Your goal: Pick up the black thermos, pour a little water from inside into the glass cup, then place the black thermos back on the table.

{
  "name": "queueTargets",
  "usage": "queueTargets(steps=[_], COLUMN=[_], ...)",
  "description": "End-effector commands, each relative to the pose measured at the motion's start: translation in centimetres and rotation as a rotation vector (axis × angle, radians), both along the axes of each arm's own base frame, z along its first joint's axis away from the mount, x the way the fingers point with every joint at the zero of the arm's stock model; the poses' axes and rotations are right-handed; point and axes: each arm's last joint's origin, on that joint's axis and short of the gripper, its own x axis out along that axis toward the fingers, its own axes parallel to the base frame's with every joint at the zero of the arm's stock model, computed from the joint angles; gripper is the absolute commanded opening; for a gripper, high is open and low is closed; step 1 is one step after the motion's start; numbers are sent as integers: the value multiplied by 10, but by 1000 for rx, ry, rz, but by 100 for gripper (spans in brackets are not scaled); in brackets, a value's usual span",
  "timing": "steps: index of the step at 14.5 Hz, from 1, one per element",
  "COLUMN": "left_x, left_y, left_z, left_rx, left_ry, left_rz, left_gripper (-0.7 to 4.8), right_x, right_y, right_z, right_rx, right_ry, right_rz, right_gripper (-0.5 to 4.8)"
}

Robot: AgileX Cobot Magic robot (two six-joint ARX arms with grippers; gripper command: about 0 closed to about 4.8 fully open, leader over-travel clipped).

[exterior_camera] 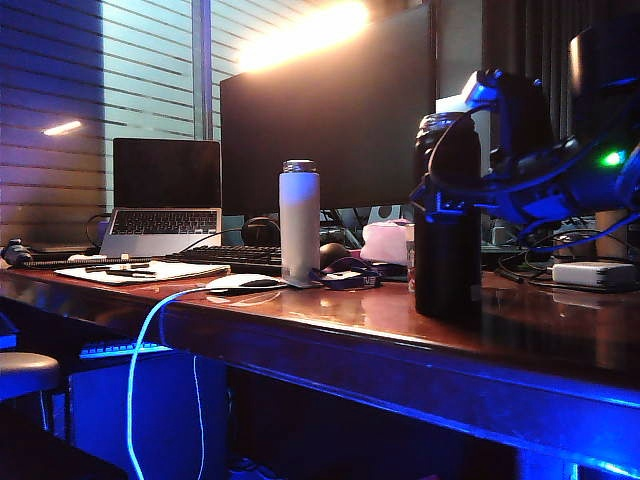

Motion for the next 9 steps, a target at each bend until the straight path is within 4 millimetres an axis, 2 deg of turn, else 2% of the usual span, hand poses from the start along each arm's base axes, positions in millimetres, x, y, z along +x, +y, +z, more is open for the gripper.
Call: queueTargets(steps=[1,7,8,9], left_x=[-1,0,-1,0], left_y=[0,0,0,0], left_z=[3,4,4,4], left_rx=[-11,-13,-13,-13], left_ry=[-17,-18,-18,-18], left_rz=[-2,-5,-5,-5], left_gripper=[-3,-3,-3,-3], right_x=[5,13,13,13], right_y=[2,5,5,5], right_z=[-3,-1,-1,-2], right_rx=[0,1,0,-1], right_ry=[-2,-4,-2,3], right_rz=[-2,-2,0,-1], right_gripper=[479,479,241,84])
